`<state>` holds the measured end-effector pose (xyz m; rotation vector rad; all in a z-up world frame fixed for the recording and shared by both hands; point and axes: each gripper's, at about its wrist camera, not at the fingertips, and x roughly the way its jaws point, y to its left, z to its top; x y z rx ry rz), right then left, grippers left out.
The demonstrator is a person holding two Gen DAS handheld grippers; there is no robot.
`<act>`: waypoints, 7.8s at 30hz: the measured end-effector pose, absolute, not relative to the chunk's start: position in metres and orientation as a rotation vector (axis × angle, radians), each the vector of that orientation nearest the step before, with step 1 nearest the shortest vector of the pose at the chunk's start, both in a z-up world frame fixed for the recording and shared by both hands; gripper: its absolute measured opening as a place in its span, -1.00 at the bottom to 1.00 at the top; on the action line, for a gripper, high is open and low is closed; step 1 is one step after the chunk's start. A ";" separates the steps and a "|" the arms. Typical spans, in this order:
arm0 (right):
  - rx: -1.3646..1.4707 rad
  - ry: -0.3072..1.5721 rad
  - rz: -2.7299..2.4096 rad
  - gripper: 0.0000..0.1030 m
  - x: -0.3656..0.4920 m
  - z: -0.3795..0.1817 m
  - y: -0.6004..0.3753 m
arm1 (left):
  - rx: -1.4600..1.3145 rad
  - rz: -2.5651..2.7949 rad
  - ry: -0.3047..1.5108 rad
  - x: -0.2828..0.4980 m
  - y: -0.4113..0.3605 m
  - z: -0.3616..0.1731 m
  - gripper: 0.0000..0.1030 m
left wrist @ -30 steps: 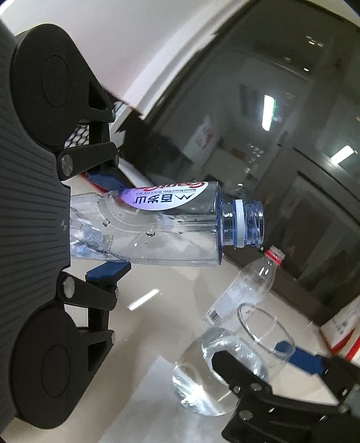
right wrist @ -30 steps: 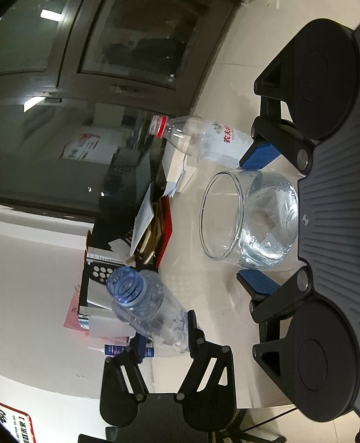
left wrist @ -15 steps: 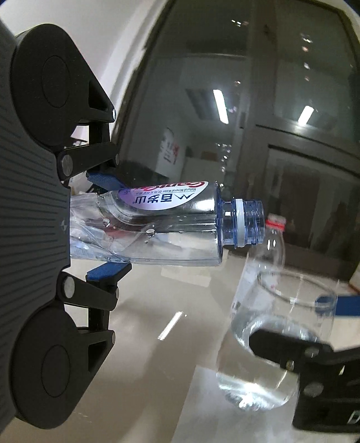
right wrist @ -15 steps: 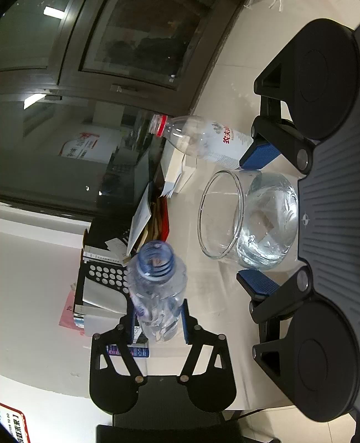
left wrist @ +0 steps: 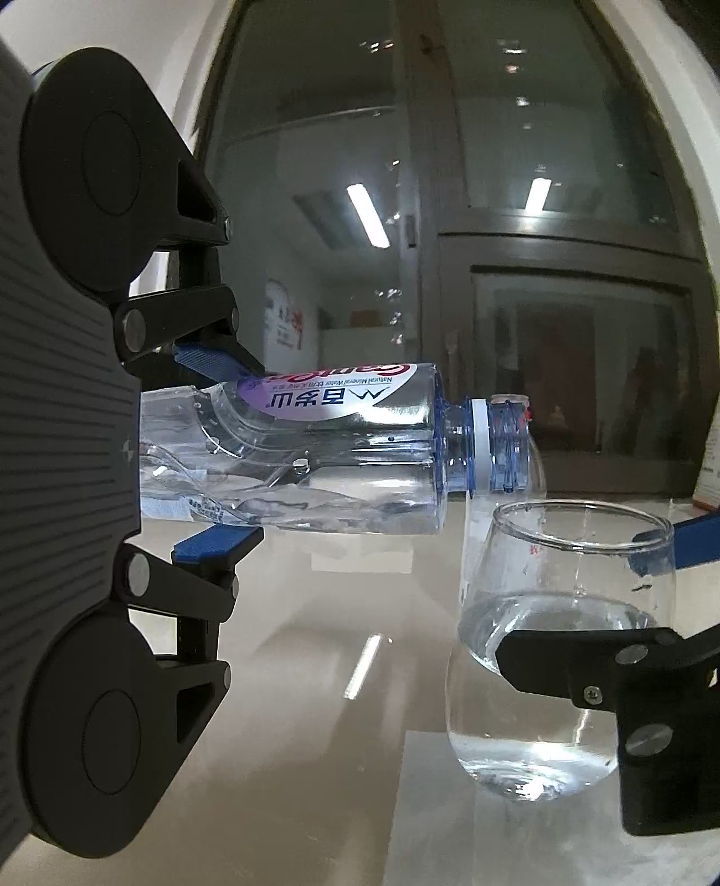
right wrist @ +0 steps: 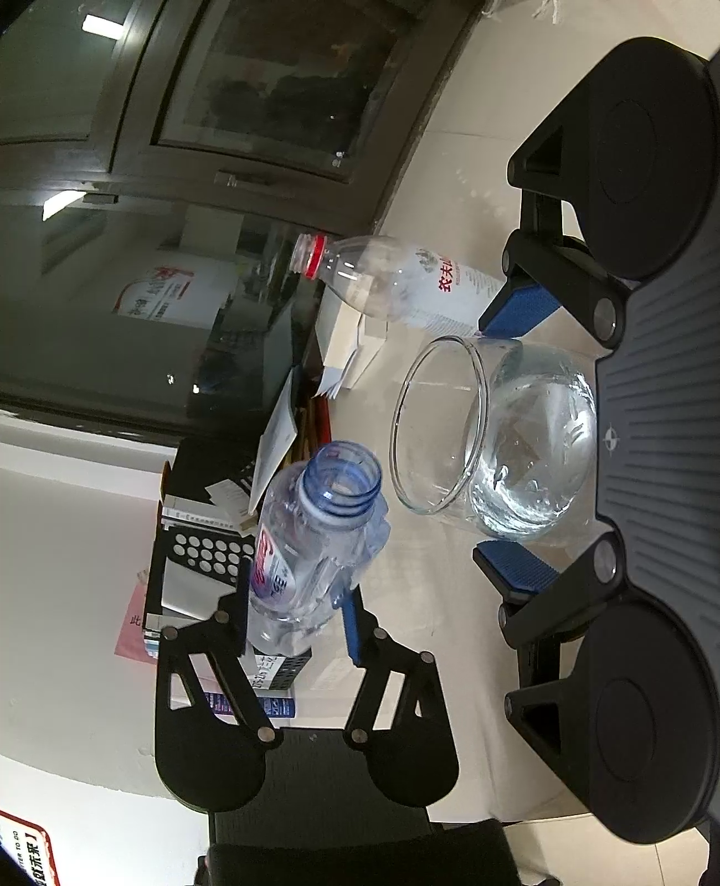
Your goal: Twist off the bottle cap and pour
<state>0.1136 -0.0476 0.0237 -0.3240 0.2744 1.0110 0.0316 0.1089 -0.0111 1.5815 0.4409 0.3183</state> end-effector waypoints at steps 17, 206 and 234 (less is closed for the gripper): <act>-0.314 0.281 1.009 0.61 0.119 0.024 -0.048 | 1.803 0.304 0.389 0.039 0.107 -0.014 0.13; 0.007 0.449 0.711 0.61 0.138 0.016 -0.241 | -0.035 0.035 0.275 0.041 0.002 -0.006 0.14; 0.034 0.496 0.688 0.61 0.177 0.002 -0.236 | -0.038 0.008 0.279 0.088 -0.003 -0.015 0.11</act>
